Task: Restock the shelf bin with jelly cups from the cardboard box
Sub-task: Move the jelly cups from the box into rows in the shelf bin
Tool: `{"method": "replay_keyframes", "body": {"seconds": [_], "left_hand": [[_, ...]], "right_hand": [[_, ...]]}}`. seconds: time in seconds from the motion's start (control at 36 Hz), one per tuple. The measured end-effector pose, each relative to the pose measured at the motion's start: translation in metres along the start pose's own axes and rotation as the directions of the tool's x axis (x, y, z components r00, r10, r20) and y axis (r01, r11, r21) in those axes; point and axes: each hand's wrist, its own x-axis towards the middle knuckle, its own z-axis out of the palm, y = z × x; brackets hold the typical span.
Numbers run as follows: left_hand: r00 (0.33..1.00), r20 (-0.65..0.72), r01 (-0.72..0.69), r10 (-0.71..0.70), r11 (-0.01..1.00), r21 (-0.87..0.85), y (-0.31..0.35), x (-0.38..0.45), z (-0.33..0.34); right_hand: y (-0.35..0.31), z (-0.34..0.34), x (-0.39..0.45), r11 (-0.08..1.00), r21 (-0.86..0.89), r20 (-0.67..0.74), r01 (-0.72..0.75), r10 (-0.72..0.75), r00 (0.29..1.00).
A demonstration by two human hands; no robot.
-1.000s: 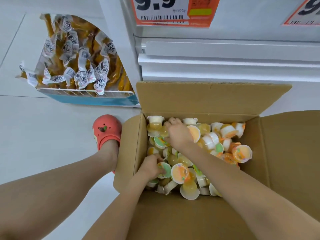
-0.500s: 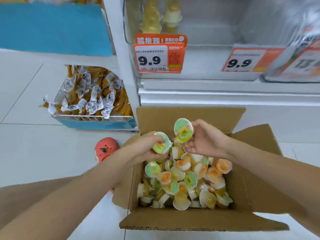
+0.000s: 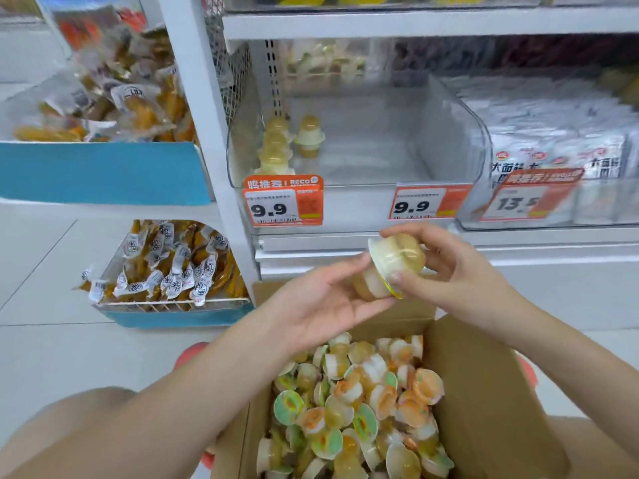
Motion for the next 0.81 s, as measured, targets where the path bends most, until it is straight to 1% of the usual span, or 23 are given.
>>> {"method": "replay_keyframes", "body": {"seconds": [0.06, 0.11, 0.17, 0.22, 0.28, 0.36, 0.44, 0.56, 0.69, 0.75, 0.81], "left_hand": [[0.999, 0.04, -0.022, 0.021, 1.0, 0.019, 0.0, 0.004, 0.002], [0.994, 0.101, -0.032, 0.033, 0.999, -0.009, 0.001, 0.006, 0.004], [0.99, 0.131, -0.061, 0.057, 0.998, 0.033, 0.003, 0.01, 0.006], [0.991, 0.106, -0.093, 0.082, 0.991, 0.101, 0.005, 0.014, 0.007], [0.991, 0.095, -0.104, 0.092, 0.987, 0.126, 0.006, 0.016, 0.006], [0.992, 0.086, -0.107, 0.092, 0.974, 0.201, 0.009, 0.015, 0.004], [0.992, 0.087, -0.109, 0.089, 0.958, 0.267, 0.011, 0.012, 0.001], [0.993, 0.08, -0.112, 0.092, 0.947, 0.301, 0.011, 0.005, -0.001], [0.994, 0.035, -0.114, 0.108, 0.935, 0.335, 0.01, -0.002, -0.003], [0.993, 0.015, -0.11, 0.115, 0.893, 0.436, 0.015, -0.005, -0.003], [0.991, -0.01, -0.102, 0.134, 0.798, 0.594, 0.023, -0.01, 0.0]], "right_hand": [[0.0, -0.008, 0.001, 1.0, -0.009, 0.033, -0.02, 0.021, 0.999], [-0.002, -0.018, 0.003, 0.999, -0.025, 0.068, -0.038, 0.04, 0.997], [-0.004, -0.026, 0.005, 0.998, -0.025, 0.101, -0.051, 0.053, 0.993], [-0.005, -0.029, 0.007, 0.998, -0.003, 0.142, -0.058, 0.058, 0.988], [-0.006, -0.028, 0.009, 0.998, -0.025, 0.167, -0.051, 0.055, 0.984], [-0.005, -0.021, 0.011, 0.994, -0.11, 0.118, 0.0, 0.013, 0.993], [-0.005, -0.014, 0.011, 0.991, -0.133, 0.103, 0.029, -0.015, 0.995], [-0.003, -0.012, 0.01, 0.982, -0.188, 0.128, 0.032, -0.007, 0.992], [-0.004, -0.005, 0.011, 0.967, -0.248, 0.105, 0.055, -0.029, 0.994], [-0.007, -0.003, 0.014, 0.962, -0.264, 0.099, 0.064, -0.039, 0.994], [-0.01, -0.001, 0.019, 0.968, -0.248, 0.06, 0.043, -0.029, 0.998]]}}
